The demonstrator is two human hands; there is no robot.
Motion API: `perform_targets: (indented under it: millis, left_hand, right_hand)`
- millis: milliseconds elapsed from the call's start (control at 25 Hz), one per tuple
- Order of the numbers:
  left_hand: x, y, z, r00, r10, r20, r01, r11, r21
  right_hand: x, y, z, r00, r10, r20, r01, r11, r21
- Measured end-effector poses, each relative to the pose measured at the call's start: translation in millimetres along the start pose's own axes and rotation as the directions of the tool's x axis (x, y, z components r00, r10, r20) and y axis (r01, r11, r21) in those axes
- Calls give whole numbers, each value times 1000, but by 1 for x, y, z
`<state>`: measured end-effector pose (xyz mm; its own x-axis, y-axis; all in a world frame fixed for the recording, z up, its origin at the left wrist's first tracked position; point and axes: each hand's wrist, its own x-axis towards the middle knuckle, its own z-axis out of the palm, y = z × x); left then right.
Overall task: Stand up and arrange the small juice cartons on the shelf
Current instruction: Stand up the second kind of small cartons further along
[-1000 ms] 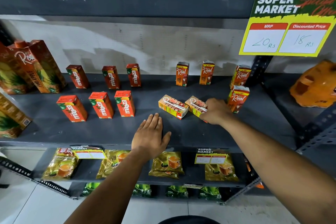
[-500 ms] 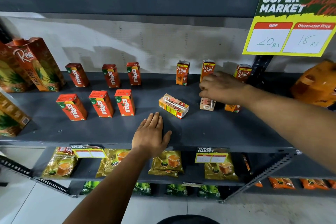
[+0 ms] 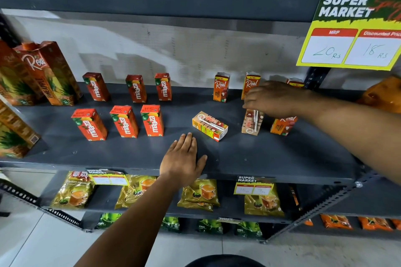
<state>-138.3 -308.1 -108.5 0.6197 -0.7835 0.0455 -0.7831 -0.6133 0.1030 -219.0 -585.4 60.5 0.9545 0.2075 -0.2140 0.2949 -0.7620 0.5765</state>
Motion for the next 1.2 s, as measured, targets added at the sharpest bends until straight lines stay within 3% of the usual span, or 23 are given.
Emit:
perform_targets:
  millis: [160, 400, 600, 680, 760, 880, 1040, 1120, 1200]
  left_hand:
    - [0, -1, 0, 1000, 10, -8, -10, 1000, -10]
    - [0, -1, -1, 1000, 2, 5, -1, 1000, -19]
    - [3, -9, -8, 998, 51, 23, -48, 992, -117]
    - [3, -21, -13, 995, 90, -42, -95, 987, -127]
    - [1, -37, -16, 994, 102, -26, -104, 992, -74]
    - [-4, -47, -14, 997, 62, 52, -60, 998, -36]
    - [-2, -45, -9, 997, 64, 53, -62, 998, -27]
    - [-3, -48, -8, 997, 67, 47, -65, 997, -33]
    - [-3, -50, -7, 996, 77, 37, -75, 996, -47]
  right_hand:
    - [7, 2, -9, 954, 244, 176, -285, 921, 266]
    - [19, -11, -16, 839, 449, 306, -532, 794, 294]
    - [23, -13, -24, 793, 487, 366, -595, 749, 293]
    - [27, -19, -24, 859, 491, 145, -511, 807, 294]
    - [37, -43, -19, 898, 440, -11, -390, 806, 445]
    - [59, -98, -1, 872, 472, 134, -439, 630, 640]
    - [79, -124, 15, 714, 589, 377, -645, 345, 682]
    - [81, -120, 13, 705, 580, 408, -657, 318, 683]
    - [79, -111, 2, 726, 572, 382, -645, 372, 668]
